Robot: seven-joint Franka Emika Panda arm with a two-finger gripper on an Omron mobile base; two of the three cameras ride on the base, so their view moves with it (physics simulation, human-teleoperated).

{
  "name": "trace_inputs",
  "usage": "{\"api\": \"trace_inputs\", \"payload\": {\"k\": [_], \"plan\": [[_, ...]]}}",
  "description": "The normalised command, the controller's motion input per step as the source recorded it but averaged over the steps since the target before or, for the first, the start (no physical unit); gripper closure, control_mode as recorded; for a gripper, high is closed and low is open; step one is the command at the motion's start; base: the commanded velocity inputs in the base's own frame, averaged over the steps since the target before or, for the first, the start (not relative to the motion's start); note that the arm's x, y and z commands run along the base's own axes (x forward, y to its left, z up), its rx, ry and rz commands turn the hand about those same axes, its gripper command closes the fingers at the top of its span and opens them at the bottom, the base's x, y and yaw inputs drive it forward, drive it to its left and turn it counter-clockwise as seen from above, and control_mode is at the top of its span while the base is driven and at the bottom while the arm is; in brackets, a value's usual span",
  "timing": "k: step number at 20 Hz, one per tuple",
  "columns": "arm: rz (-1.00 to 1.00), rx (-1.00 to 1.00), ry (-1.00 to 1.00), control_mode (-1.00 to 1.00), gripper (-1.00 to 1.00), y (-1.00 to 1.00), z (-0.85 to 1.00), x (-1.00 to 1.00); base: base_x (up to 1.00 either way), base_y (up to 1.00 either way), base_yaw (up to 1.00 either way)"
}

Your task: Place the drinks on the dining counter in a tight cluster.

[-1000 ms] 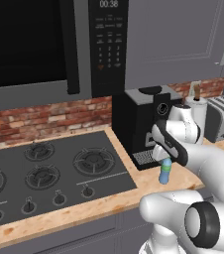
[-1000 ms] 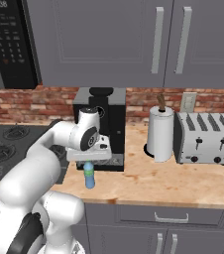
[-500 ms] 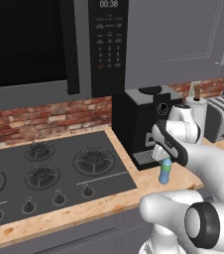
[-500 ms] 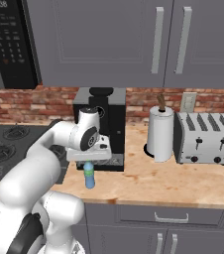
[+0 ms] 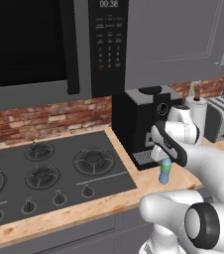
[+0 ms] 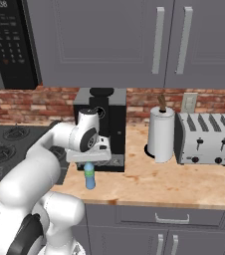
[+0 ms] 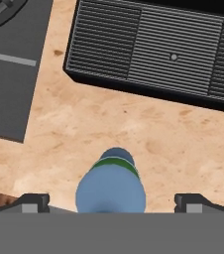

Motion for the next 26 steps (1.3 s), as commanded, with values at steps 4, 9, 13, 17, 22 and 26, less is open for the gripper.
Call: {"api": "trace_inputs", "payload": {"k": [4, 9, 13, 17, 22, 26], "plan": [[0.0, 0.0, 0.0, -1.0, -1.0, 0.0, 0.0, 0.0, 0.0, 0.0, 0.0], [0.0, 0.0, 0.0, -1.0, 1.0, 0.0, 0.0, 0.0, 0.0, 0.0, 0.0], [0.0, 0.0, 0.0, -1.0, 1.0, 0.0, 0.0, 0.0, 0.0, 0.0, 0.0], [0.0, 0.0, 0.0, -1.0, 1.0, 0.0, 0.0, 0.0, 0.0, 0.0, 0.0], [0.0, 0.0, 0.0, -1.0, 1.0, 0.0, 0.0, -0.01, 0.0, 0.0, 0.0], [0.0, 0.0, 0.0, -1.0, 1.0, 0.0, 0.0, -0.12, 0.0, 0.0, 0.0]]}}
